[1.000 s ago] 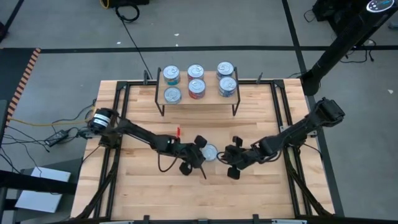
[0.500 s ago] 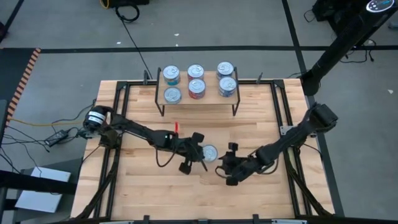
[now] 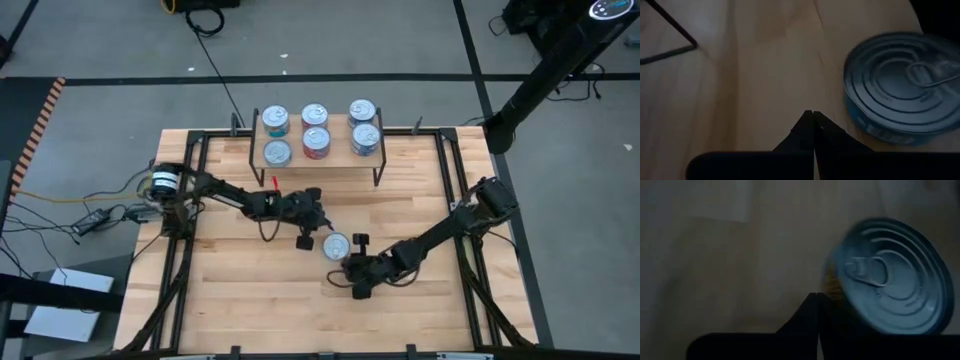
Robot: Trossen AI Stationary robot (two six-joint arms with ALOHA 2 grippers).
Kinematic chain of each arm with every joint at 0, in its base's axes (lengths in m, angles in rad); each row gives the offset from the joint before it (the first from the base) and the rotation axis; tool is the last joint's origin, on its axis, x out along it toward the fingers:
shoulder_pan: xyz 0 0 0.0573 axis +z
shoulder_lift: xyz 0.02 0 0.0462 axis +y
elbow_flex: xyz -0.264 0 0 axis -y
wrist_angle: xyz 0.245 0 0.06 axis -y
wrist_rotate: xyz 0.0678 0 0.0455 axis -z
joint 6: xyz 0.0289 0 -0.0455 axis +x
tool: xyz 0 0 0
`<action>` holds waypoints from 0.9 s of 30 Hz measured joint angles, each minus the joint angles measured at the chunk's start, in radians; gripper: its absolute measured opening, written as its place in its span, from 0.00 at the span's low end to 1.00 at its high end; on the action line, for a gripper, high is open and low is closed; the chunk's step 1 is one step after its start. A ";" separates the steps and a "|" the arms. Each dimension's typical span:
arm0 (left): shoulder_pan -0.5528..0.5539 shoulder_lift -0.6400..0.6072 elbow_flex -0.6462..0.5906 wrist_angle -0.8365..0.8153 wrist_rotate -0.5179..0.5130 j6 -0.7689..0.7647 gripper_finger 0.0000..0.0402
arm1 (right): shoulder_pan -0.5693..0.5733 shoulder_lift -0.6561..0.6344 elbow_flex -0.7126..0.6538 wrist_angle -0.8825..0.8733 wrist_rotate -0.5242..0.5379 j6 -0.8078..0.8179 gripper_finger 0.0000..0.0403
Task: Stack canned seafood by type on shelf
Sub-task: Stack the yellow blue tuna can on top of the other yellow blue tuna can on the shelf
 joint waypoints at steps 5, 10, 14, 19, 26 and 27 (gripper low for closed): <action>0.001 0.062 0.004 0.054 0.003 0.005 0.00 | -0.025 0.023 0.001 0.017 -0.005 0.041 0.07; -0.022 0.068 0.004 0.056 0.001 0.029 0.00 | -0.026 -0.004 0.000 0.018 0.044 0.054 0.02; -0.043 0.068 0.004 0.060 -0.004 0.032 0.00 | -0.024 -0.041 0.000 0.009 0.058 0.098 0.02; -0.052 0.068 0.003 0.049 -0.008 0.032 0.00 | -0.025 -0.092 0.000 0.016 0.074 0.148 0.04; -0.069 0.068 0.003 0.011 0.003 0.034 0.00 | -0.032 -0.133 0.000 0.017 0.108 0.199 0.03; -0.073 0.068 0.003 0.003 0.004 0.039 0.00 | -0.036 -0.136 0.000 0.020 0.108 0.209 0.03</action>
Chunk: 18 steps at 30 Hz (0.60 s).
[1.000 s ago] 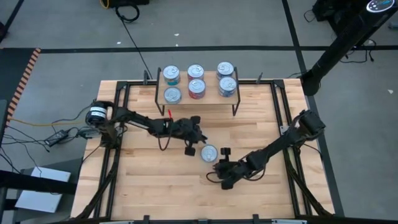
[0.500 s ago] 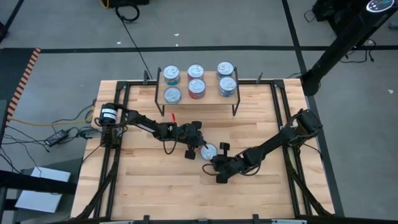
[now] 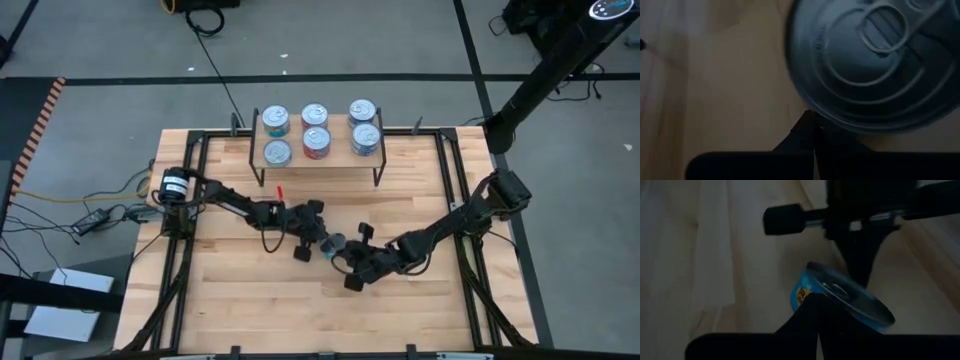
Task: Stack canned seafood by type on shelf
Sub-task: Stack the yellow blue tuna can on top of the other yellow blue tuna can on the shelf
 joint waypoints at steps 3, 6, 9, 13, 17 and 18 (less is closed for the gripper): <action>-0.017 0.000 0.000 -0.030 0.002 0.035 0.00 | -0.017 -0.004 0.001 0.022 0.004 0.047 0.04; -0.028 0.000 0.000 -0.039 -0.005 0.048 0.00 | -0.031 -0.004 0.001 0.035 -0.003 0.085 0.03; -0.033 0.000 0.000 -0.042 -0.005 0.047 0.00 | -0.040 -0.004 0.001 0.042 -0.014 0.109 0.03; -0.033 0.000 0.000 -0.042 -0.003 0.050 0.00 | -0.056 -0.004 0.001 0.062 -0.025 0.138 0.04; -0.038 -0.002 0.001 -0.056 0.022 0.058 0.00 | -0.079 -0.002 0.001 0.067 -0.026 0.159 0.04; -0.039 -0.005 0.002 -0.068 0.022 0.067 0.00 | -0.085 -0.002 0.001 0.066 -0.026 0.159 0.04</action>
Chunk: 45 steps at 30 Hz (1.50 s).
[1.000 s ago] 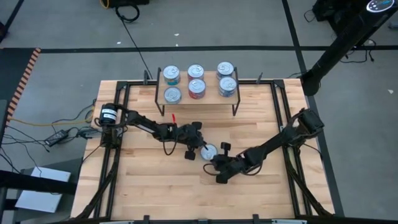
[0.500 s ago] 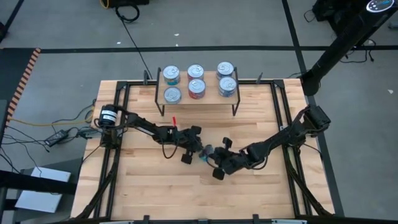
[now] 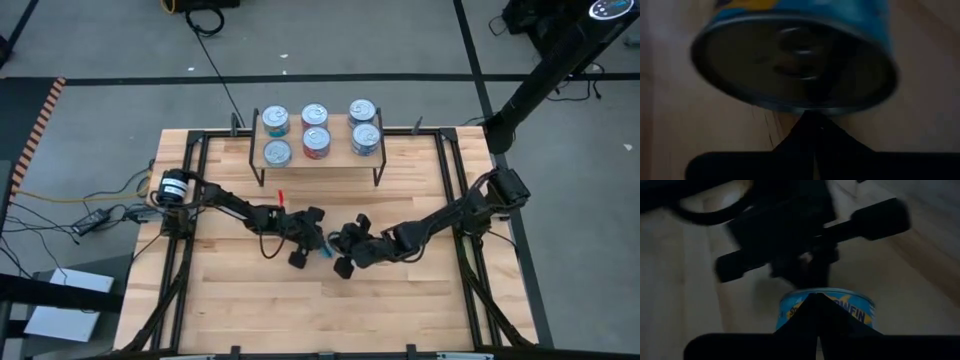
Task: Stack canned seafood by type on shelf
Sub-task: Stack the yellow blue tuna can on top of the other yellow blue tuna can on the shelf
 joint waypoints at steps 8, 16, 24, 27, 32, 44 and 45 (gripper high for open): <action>0.000 -0.062 0.000 -0.152 -0.038 -0.007 0.00 | -0.017 0.000 0.000 -0.003 -0.005 -0.001 0.04; -0.018 -0.162 -0.033 -0.248 -0.125 -0.135 0.00 | -0.017 0.001 -0.001 -0.003 0.001 0.016 0.05; -0.142 -0.355 -0.335 0.076 -0.262 -0.427 0.00 | -0.026 0.002 -0.002 -0.004 0.028 0.023 0.09; -0.216 -0.369 -0.388 0.287 -0.335 -0.533 0.03 | -0.036 0.002 -0.002 0.000 0.036 0.021 0.10; -0.304 -0.321 -0.336 0.332 -0.475 -0.555 0.16 | -0.050 0.003 -0.003 0.007 0.042 0.024 0.09; -0.344 -0.204 -0.177 0.182 -0.681 -0.582 0.53 | -0.045 -0.010 -0.003 0.013 0.169 0.024 0.11; -0.344 -0.200 -0.175 0.182 -0.682 -0.582 0.55 | -0.040 -0.025 -0.003 0.006 0.158 -0.003 0.12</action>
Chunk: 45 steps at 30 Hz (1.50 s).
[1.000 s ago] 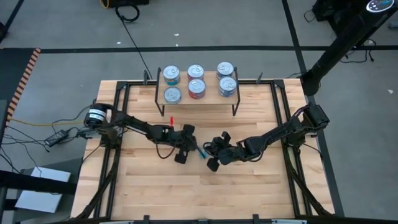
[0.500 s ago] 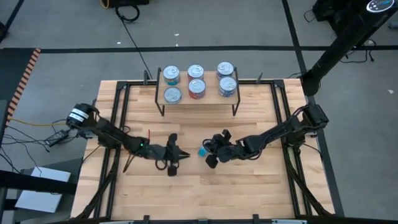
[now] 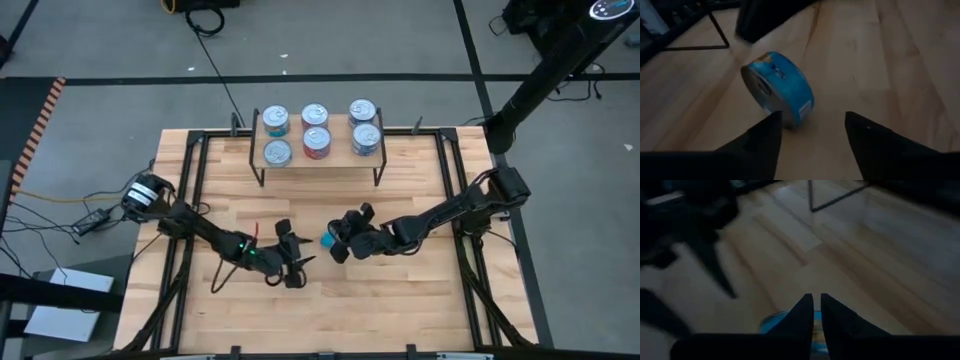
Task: Stack canned seafood by type on shelf
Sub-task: Stack the yellow blue tuna can on top of the other yellow blue tuna can on the shelf
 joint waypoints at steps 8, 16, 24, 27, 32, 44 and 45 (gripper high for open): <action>0.002 0.001 0.001 -0.045 -0.033 -0.001 0.60 | 0.059 -0.023 0.002 -0.183 -0.217 -0.096 0.08; 0.025 0.001 0.001 -0.037 -0.038 -0.046 0.61 | 0.024 0.116 0.002 -0.025 -0.207 -0.159 0.03; 0.066 0.001 0.001 -0.031 -0.038 -0.046 0.61 | 0.012 0.091 0.002 0.025 -0.211 -0.228 0.03; 0.077 0.001 0.001 -0.029 -0.037 -0.047 0.61 | 0.028 -0.001 0.003 -0.104 -0.209 -0.206 0.03; 0.081 0.001 0.001 -0.013 -0.022 -0.075 0.61 | 0.047 -0.120 0.003 -0.427 -0.113 -0.067 0.03; 0.080 0.083 0.001 0.110 -0.027 -0.102 0.61 | -0.071 0.000 -0.014 -0.529 -0.040 0.008 0.02; 0.080 0.083 0.001 0.112 -0.032 -0.101 0.61 | -0.081 0.013 -0.014 -0.515 -0.041 0.005 0.02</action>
